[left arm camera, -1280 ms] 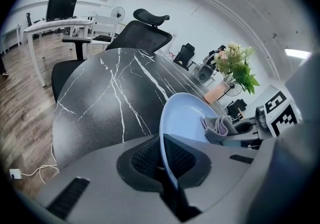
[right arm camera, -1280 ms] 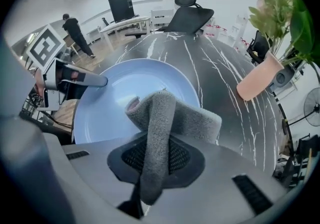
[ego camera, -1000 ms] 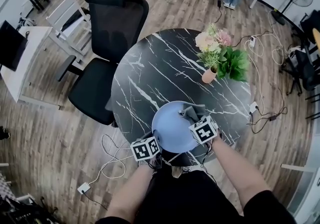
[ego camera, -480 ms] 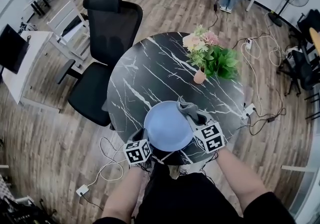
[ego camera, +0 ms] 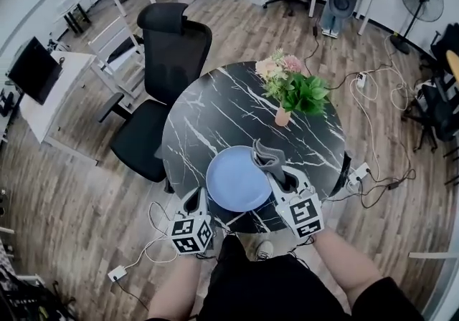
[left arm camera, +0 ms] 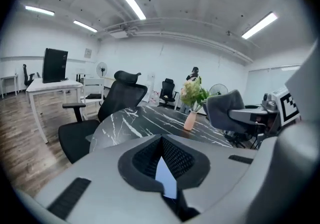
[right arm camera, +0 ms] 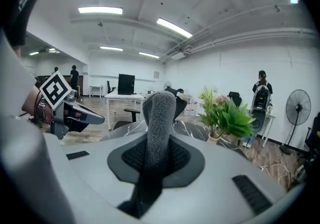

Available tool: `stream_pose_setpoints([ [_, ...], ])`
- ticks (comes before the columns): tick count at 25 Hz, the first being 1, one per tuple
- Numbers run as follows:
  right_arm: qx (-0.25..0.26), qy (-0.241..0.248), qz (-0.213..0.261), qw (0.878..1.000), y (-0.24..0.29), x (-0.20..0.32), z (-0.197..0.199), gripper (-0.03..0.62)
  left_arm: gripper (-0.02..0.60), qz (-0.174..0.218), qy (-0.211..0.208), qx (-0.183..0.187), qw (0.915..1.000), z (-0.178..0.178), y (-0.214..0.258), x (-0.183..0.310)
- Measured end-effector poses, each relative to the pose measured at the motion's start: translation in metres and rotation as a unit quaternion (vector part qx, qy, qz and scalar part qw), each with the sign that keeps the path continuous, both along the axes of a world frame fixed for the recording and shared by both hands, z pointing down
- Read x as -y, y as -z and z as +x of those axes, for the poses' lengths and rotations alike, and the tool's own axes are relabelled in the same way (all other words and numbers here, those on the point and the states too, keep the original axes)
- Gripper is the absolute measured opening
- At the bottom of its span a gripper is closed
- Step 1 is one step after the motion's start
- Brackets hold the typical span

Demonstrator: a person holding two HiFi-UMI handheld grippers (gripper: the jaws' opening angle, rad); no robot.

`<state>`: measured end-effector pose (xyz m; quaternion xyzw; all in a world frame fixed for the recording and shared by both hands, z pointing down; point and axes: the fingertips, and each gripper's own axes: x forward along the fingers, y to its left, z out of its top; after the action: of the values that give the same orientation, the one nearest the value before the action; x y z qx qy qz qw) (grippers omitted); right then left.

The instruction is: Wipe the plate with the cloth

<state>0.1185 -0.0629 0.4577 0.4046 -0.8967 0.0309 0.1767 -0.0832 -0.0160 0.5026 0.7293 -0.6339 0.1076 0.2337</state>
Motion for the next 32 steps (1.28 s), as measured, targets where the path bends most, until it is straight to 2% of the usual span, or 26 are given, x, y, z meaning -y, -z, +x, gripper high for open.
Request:
stream_pose_setpoints([
  [5,0.016,0.03,0.017,0.999,0.025,-0.035,0.0,0.058,0.018,0.065,-0.01,0.021,0.9976,0.02,0.055,-0.039],
  [10,0.038,0.044,-0.011,0.998,0.02,-0.063,0.0,0.058,0.018,0.095,-0.013,0.042,0.9945,0.026,0.081,-0.069],
  [15,0.055,0.036,-0.035,0.997,0.014,-0.086,0.005,0.057,0.018,0.102,-0.025,0.045,0.9935,0.032,0.087,-0.095],
  [21,0.061,0.017,-0.054,0.996,0.003,-0.115,0.006,0.058,0.018,0.095,-0.046,0.025,0.9941,0.035,0.076,-0.119],
  [26,0.06,-0.003,-0.069,0.996,-0.011,-0.143,-0.009,0.057,0.018,0.082,-0.079,0.008,0.9935,0.031,0.062,-0.138],
  [32,0.066,-0.04,-0.068,0.995,-0.001,-0.189,-0.027,0.057,0.018,0.075,-0.125,-0.015,0.9893,0.021,0.065,-0.169],
])
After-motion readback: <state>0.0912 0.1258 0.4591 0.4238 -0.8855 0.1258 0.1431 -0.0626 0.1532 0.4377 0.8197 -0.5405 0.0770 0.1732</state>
